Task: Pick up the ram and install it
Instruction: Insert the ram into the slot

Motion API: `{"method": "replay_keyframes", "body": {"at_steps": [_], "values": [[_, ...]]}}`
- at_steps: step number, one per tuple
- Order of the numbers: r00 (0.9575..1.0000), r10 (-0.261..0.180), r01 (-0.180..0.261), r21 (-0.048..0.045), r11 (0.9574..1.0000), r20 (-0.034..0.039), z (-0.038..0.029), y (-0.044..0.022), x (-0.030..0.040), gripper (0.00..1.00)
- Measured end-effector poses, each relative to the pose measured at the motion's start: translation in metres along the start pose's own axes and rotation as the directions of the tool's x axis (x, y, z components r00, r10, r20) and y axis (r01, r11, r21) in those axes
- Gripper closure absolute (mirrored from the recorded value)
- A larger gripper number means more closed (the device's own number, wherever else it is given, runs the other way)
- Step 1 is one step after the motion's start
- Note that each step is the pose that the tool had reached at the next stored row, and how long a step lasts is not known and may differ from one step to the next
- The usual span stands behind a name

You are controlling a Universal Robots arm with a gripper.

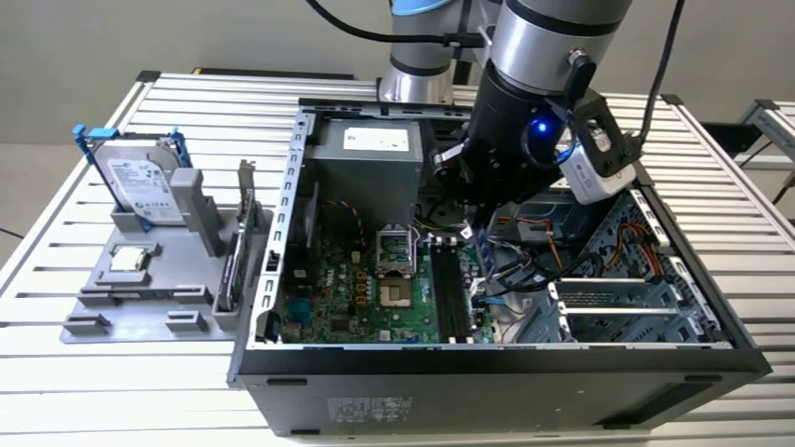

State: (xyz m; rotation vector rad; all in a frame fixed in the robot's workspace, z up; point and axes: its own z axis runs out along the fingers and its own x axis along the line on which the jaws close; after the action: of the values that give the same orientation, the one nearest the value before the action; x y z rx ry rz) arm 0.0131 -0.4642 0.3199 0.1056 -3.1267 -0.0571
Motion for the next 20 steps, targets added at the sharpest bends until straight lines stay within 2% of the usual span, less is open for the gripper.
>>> {"method": "replay_keyframes", "body": {"at_steps": [15,20], "values": [[1.0000,0.002,-0.002,0.0009,1.0000,-0.0002,0.0078,-0.0001,-0.0001,1.00],[0.9992,0.040,-0.040,0.0002,0.9992,0.0012,0.0097,-0.0002,-0.0001,1.00]]}}
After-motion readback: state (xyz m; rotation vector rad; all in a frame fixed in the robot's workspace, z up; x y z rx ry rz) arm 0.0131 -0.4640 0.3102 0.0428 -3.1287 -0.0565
